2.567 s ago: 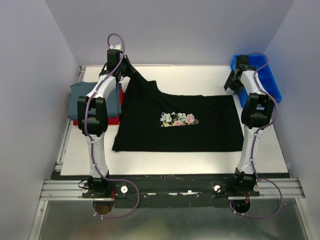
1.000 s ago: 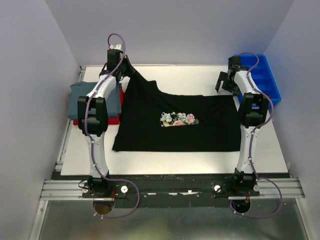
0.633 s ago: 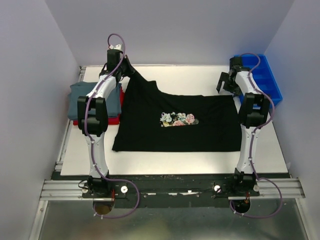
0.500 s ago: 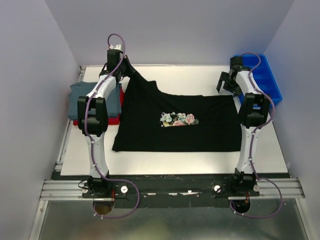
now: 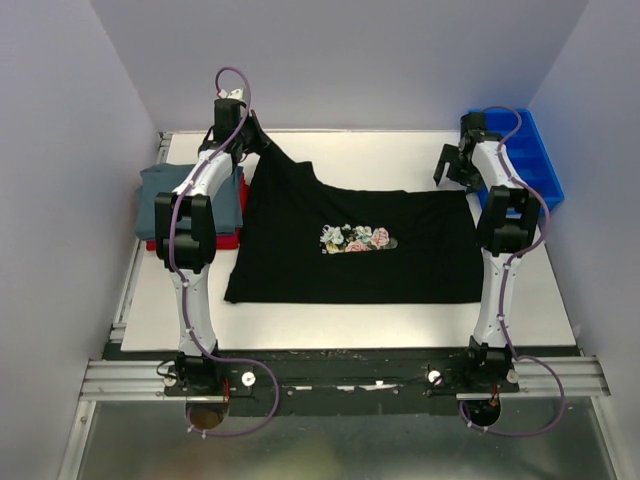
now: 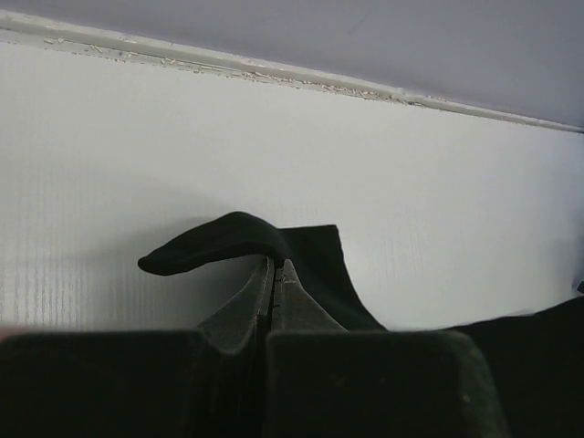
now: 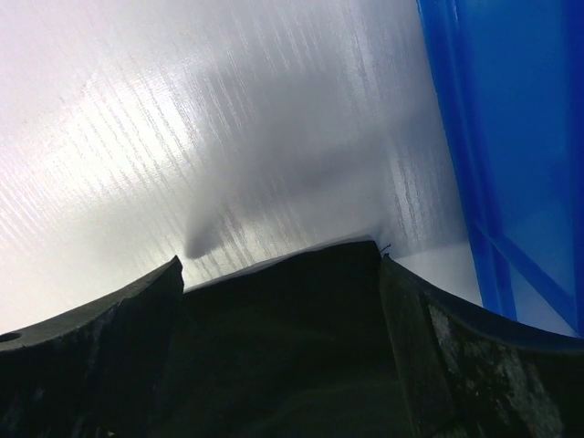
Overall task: Fold and stack the t-shirts
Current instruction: Grap the side of the flattened tshirt furthest away from the robot with both arms
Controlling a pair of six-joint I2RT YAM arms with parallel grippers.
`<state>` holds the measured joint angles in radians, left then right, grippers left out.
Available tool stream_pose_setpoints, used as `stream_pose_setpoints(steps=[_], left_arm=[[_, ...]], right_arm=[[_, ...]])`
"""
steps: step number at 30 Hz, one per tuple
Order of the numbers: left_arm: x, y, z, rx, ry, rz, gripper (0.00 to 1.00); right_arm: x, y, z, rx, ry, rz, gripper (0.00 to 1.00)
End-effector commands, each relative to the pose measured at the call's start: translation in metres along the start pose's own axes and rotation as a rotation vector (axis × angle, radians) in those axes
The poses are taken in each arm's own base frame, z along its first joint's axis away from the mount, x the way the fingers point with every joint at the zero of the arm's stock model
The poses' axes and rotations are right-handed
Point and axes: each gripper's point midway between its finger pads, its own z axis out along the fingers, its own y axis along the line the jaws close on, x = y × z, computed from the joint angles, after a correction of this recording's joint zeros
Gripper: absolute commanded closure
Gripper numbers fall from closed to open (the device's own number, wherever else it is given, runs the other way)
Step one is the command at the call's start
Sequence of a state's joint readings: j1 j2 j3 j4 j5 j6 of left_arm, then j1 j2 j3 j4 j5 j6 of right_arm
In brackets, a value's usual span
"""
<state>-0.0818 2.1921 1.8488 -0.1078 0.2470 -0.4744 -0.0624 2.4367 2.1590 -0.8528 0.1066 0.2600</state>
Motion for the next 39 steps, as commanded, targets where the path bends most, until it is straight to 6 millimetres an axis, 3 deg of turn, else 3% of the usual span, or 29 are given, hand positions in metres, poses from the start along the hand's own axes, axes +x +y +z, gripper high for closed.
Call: stream_pose_setpoints(steps=[1,4,9,13,19,21,24,27,29,34,39], left_arm=[[-0.006,0.001,-0.003,-0.011,-0.018,0.020,1.00],[-0.005,0.000,-0.003,-0.008,-0.018,0.018,1.00],[-0.005,0.001,-0.003,-0.009,-0.017,0.018,1.00],[-0.006,0.001,-0.004,-0.011,-0.018,0.021,1.00],[-0.005,0.000,-0.004,-0.010,-0.017,0.024,1.00],[-0.005,0.001,-0.004,-0.012,-0.017,0.023,1.00],[-0.006,0.001,-0.005,-0.011,-0.018,0.023,1.00],[-0.006,0.000,-0.005,-0.010,-0.019,0.023,1.00],[-0.006,0.000,-0.005,-0.011,-0.018,0.023,1.00],[-0.005,0.000,-0.005,-0.010,-0.016,0.023,1.00],[-0.007,-0.001,-0.006,-0.008,-0.022,0.021,1.00]], right_arm=[[0.006,-0.013,0.005,0.013,0.037,0.003,0.00],[0.006,-0.011,0.007,0.003,0.033,0.004,0.03],[0.005,-0.011,0.012,0.004,0.036,0.014,0.28],[0.007,-0.008,0.015,-0.002,0.048,0.017,0.32],[0.008,-0.009,0.016,-0.002,0.058,0.023,0.30],[0.010,-0.009,0.017,-0.001,0.061,0.026,0.42],[0.011,-0.008,0.017,-0.003,0.064,0.026,0.48],[0.010,-0.008,0.016,-0.003,0.063,0.026,0.61],[0.011,-0.008,0.016,-0.004,0.066,0.026,0.87],[0.006,-0.010,0.010,0.001,0.032,0.021,0.99],[-0.008,-0.015,-0.008,0.014,-0.040,0.005,0.99]])
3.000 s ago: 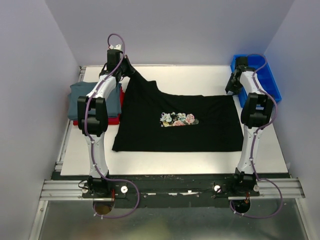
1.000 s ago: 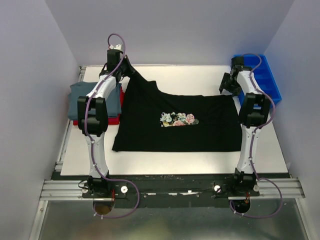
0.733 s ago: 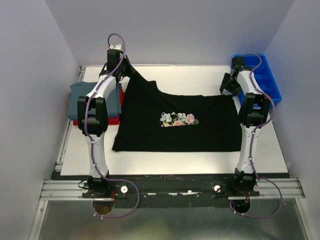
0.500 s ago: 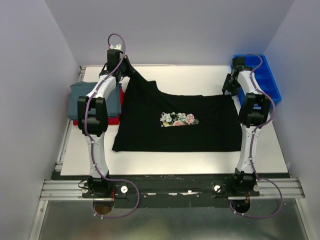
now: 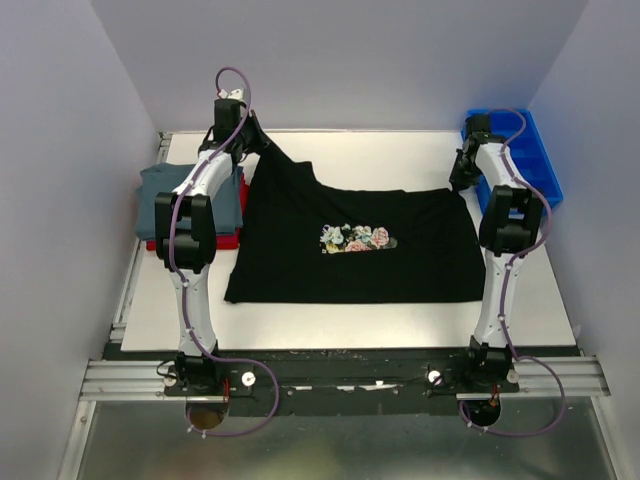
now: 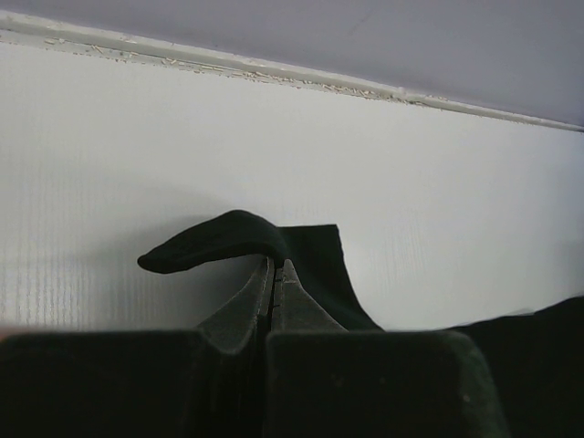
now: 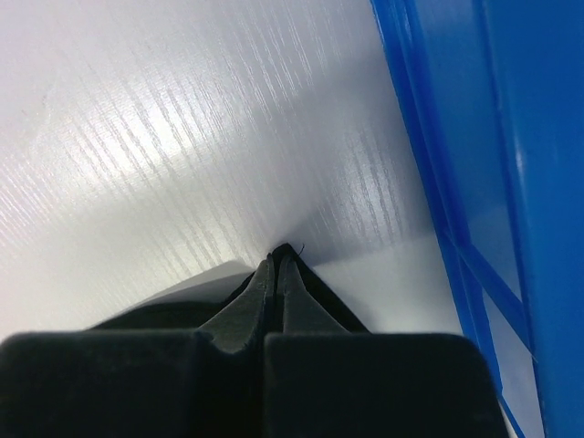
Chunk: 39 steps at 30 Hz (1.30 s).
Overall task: Fold and stack the t-shirts
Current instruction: Grap the side of the flattened tshirt furthest away from the robot with both arms
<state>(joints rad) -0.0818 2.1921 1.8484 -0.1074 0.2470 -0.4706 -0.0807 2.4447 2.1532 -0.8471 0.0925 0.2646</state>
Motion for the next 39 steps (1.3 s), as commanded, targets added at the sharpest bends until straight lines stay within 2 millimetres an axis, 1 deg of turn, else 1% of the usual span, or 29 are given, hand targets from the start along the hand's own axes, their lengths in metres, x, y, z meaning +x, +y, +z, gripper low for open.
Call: stream_pose_setpoints(steps=[1,2,4,7,12,14,19,23,26,27,28,33,34,37,39], left_arm=[[-0.009,-0.002,-0.007,-0.005,-0.027,0.017,1.00],[-0.011,-0.003,-0.008,-0.003,-0.031,0.017,1.00],[-0.014,-0.006,-0.010,0.003,-0.041,0.017,1.00],[-0.020,-0.010,-0.018,0.009,-0.062,0.020,1.00],[-0.024,-0.014,-0.029,0.010,-0.076,0.029,1.00],[-0.022,-0.013,-0.032,0.008,-0.075,0.029,1.00],[-0.018,-0.014,-0.038,0.009,-0.074,0.030,1.00],[-0.018,-0.018,-0.046,0.019,-0.088,0.027,1.00],[-0.010,-0.020,-0.052,0.019,-0.078,0.022,1.00],[-0.009,-0.022,-0.055,0.015,-0.077,0.026,1.00],[-0.012,-0.024,-0.057,0.017,-0.099,0.036,1.00],[-0.011,-0.026,-0.079,0.009,-0.126,0.048,1.00],[-0.008,-0.024,-0.081,0.002,-0.122,0.050,1.00],[-0.008,-0.024,-0.087,-0.006,-0.127,0.053,1.00],[-0.009,-0.025,-0.089,-0.009,-0.129,0.054,1.00]], right_arm=[[-0.011,-0.008,-0.017,0.017,-0.061,-0.019,0.99],[-0.017,-0.005,-0.024,0.000,-0.086,-0.022,0.99],[-0.022,-0.002,-0.033,-0.026,-0.113,-0.030,0.99],[-0.025,0.003,-0.042,-0.060,-0.141,-0.034,0.99],[-0.028,-0.002,-0.055,-0.045,-0.159,-0.031,0.99],[-0.028,-0.005,-0.058,-0.039,-0.157,-0.022,0.99],[-0.026,-0.011,-0.069,-0.043,-0.161,-0.008,0.99],[-0.020,-0.014,-0.074,-0.060,-0.144,0.004,0.99],[-0.014,-0.016,-0.079,-0.067,-0.134,0.014,0.99],[-0.012,-0.016,-0.081,-0.069,-0.132,0.016,0.99],[-0.009,-0.018,-0.081,-0.068,-0.127,0.018,0.99],[-0.001,-0.022,-0.094,-0.076,-0.138,0.034,0.99],[0.000,-0.023,-0.098,-0.079,-0.149,0.041,0.99],[-0.002,-0.029,-0.104,-0.076,-0.170,0.057,0.99],[-0.010,-0.029,-0.109,-0.100,-0.181,0.071,0.99]])
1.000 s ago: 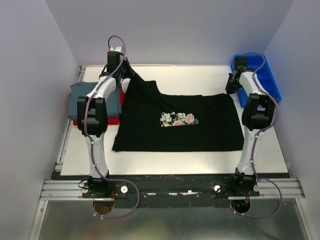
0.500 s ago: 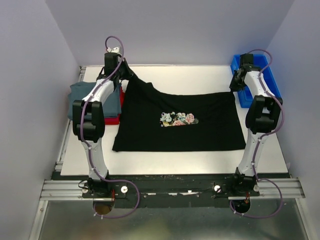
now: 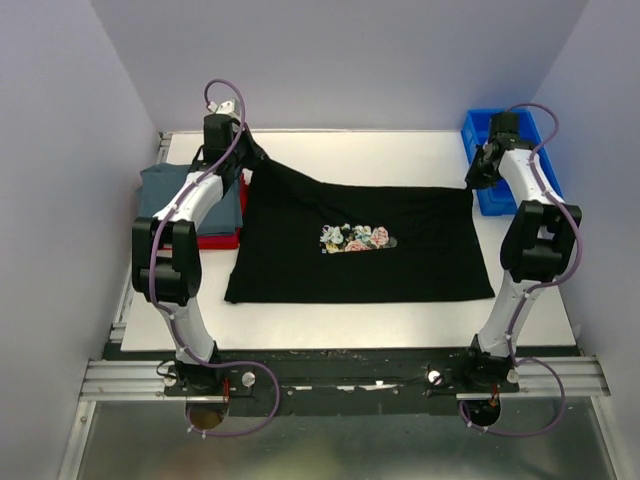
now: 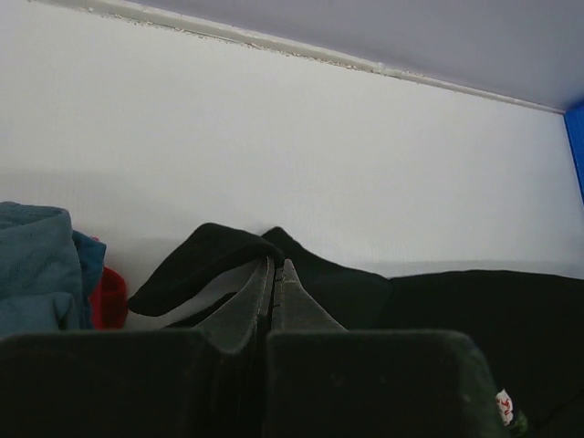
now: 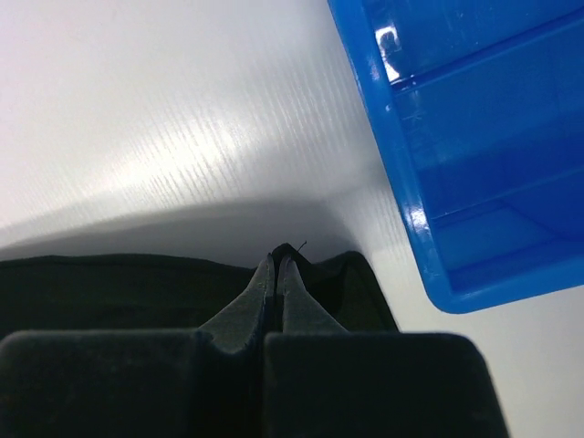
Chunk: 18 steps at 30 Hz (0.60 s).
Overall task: Fold and stack the t-shirts
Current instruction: Grap the side of the flattened tshirt furthest away from the robot with both arms, then fold the other side of the tshirt into a rectangle
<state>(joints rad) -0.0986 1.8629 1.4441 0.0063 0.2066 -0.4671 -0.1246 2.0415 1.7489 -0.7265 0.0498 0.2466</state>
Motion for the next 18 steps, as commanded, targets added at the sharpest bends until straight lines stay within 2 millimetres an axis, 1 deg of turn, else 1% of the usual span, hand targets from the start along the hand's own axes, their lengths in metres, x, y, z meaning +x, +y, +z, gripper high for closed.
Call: stream_pose_setpoints(steps=[1,2,4,7,12,15,18], left_arm=[[-0.026,-0.008,-0.013,-0.004,-0.087,0.035,1.00],[-0.027,-0.008,-0.013,-0.005,-0.089,0.037,1.00],[-0.028,-0.007,-0.013,-0.014,-0.083,0.039,1.00],[-0.031,-0.005,-0.013,-0.029,-0.093,0.047,1.00],[-0.034,-0.002,-0.014,-0.049,-0.097,0.064,1.00],[-0.035,-0.003,-0.015,-0.046,-0.098,0.064,1.00],[-0.030,-0.007,-0.014,-0.029,-0.090,0.058,1.00]], right_arm=[[-0.027,-0.003,-0.017,-0.045,-0.078,0.055,0.99],[-0.030,0.002,-0.018,-0.079,-0.071,0.058,0.99],[-0.039,-0.001,-0.018,-0.089,-0.067,0.075,0.99],[-0.047,0.002,-0.017,-0.115,-0.061,0.080,0.99],[-0.053,-0.001,-0.019,-0.107,-0.077,0.084,0.99],[-0.049,0.002,-0.020,-0.124,-0.074,0.080,0.99],[-0.039,0.003,-0.016,-0.137,-0.058,0.075,0.99]])
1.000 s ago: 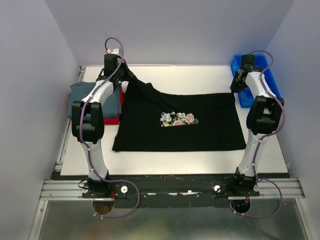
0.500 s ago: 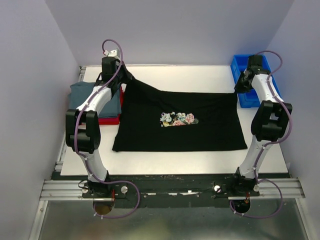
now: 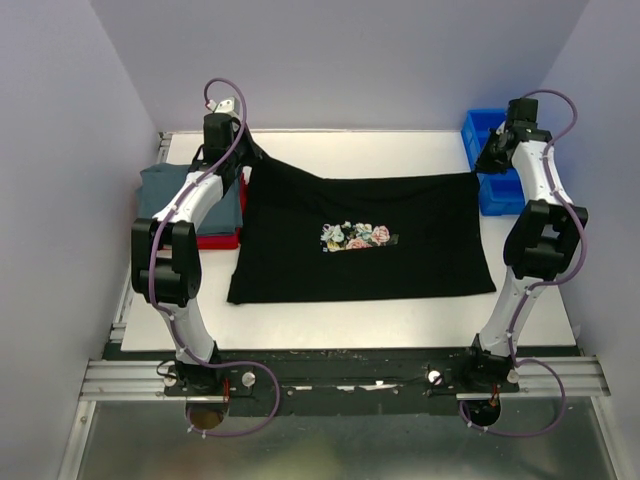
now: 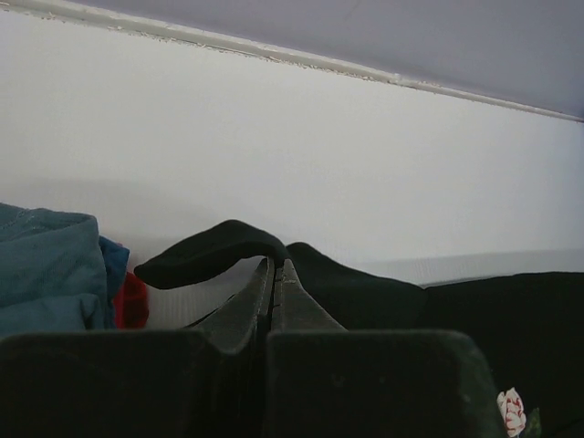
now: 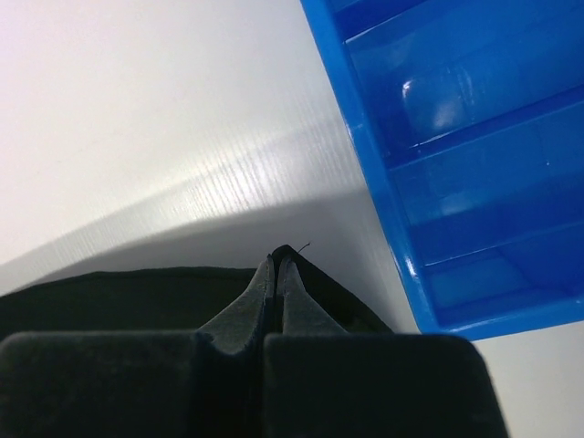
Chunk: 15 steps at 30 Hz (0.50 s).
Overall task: Fold and stack the t-shirts
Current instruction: Fold the other side of the tshirt into a rectangle
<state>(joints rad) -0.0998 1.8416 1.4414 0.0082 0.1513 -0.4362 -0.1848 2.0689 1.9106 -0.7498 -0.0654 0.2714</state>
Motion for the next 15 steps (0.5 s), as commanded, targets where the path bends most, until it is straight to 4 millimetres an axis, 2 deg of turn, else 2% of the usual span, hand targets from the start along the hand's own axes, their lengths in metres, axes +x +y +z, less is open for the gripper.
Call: stream_pose_setpoints(steps=[1,8,15], left_arm=[[-0.016,-0.011,-0.009,0.011,-0.047,0.023,1.00],[-0.007,-0.014,-0.025,-0.005,-0.049,0.029,1.00],[0.002,-0.025,-0.049,-0.032,-0.062,0.050,1.00]], right_arm=[[0.015,0.000,0.005,-0.033,0.034,0.000,0.99],[0.039,-0.008,0.004,-0.014,0.076,0.007,0.99],[0.046,-0.012,-0.016,-0.003,0.051,0.006,0.99]])
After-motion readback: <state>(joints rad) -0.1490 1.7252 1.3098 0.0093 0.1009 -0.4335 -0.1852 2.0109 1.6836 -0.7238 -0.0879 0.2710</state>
